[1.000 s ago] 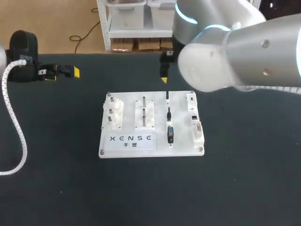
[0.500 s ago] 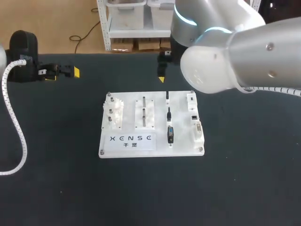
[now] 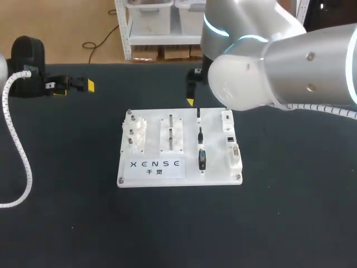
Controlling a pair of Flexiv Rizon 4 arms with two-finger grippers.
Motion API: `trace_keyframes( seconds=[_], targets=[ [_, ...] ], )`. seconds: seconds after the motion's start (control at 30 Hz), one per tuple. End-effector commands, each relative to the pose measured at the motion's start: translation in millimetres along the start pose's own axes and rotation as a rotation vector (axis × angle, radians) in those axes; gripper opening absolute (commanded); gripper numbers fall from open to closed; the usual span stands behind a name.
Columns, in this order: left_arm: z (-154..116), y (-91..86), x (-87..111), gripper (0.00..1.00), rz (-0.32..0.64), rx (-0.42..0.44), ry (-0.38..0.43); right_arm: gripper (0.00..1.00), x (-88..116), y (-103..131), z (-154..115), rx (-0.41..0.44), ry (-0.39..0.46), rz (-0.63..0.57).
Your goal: Insert the USB connector, Ethernet cable, and multi-pin plug into their matching sockets one by one.
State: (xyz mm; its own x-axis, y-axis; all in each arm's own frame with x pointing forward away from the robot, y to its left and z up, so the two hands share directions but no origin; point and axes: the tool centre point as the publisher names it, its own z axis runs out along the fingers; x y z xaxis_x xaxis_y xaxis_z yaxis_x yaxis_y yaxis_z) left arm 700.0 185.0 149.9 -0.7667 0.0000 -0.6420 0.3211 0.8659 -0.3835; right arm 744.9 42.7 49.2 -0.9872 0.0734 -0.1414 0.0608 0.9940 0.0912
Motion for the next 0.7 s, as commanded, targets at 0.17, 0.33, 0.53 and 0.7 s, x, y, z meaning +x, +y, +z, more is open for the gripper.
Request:
trace_keyframes(
  seconds=[0.17, 0.33, 0.53, 0.7],
  targets=[
    [0, 0.0, 0.0, 1.0, 0.0, 0.0, 0.0, 1.0, -11, 14, 18, 0.086, 0.051, -0.003],
    [0, 0.0, 0.0, 1.0, 0.0, 0.0, 0.0, 0.7, -8, 14, 25, 0.107, 0.052, -0.009],
    [0, 0.0, 0.0, 1.0, 0.0, 0.0, 0.0, 0.4, -1, 13, 29, 0.132, 0.053, -0.029],
    [0, 0.0, 0.0, 1.0, 0.0, 0.0, 0.0, 0.29, 2, 13, 31, 0.14, 0.06, -0.038]
  ],
)
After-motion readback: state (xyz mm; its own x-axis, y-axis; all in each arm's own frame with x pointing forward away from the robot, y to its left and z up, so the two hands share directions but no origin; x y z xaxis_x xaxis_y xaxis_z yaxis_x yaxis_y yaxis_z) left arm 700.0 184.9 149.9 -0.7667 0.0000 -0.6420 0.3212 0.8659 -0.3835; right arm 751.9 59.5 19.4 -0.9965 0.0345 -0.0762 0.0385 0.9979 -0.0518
